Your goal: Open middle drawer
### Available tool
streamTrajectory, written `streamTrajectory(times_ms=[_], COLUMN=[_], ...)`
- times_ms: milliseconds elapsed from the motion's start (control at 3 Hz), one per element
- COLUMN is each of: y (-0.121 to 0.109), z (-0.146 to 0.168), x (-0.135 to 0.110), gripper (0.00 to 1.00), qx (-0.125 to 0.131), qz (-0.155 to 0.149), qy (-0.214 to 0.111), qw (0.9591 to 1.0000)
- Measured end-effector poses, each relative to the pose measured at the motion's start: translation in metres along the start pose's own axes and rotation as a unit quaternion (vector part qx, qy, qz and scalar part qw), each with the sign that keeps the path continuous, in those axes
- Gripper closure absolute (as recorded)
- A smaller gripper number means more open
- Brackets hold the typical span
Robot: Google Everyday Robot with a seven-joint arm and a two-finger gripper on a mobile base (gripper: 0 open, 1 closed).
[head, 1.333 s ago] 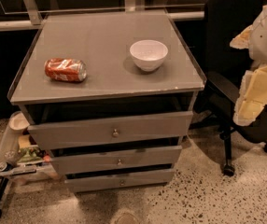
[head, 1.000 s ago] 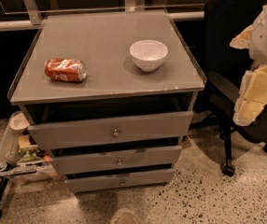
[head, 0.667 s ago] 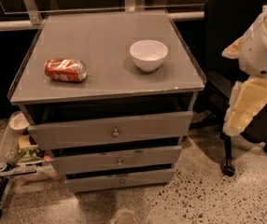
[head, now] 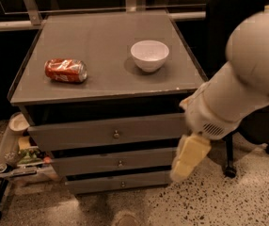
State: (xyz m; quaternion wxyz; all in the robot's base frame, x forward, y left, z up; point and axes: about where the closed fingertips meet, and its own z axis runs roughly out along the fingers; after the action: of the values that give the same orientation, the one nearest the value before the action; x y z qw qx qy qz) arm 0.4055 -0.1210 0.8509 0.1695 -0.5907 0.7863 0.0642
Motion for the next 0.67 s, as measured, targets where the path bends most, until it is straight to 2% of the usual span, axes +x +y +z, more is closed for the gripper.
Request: streamTrajectory(times_ms=[333, 667], y=[0.0168, 0.0173], z=[0.0666, 0.0731], x=[-0.0102, -0.0086], gripper=[0.0, 0.0], qx=[-0.049, -0.052], qz=[0.013, 0.015], qy=[-0.015, -0.016], qw=[0.9986, 0.9984])
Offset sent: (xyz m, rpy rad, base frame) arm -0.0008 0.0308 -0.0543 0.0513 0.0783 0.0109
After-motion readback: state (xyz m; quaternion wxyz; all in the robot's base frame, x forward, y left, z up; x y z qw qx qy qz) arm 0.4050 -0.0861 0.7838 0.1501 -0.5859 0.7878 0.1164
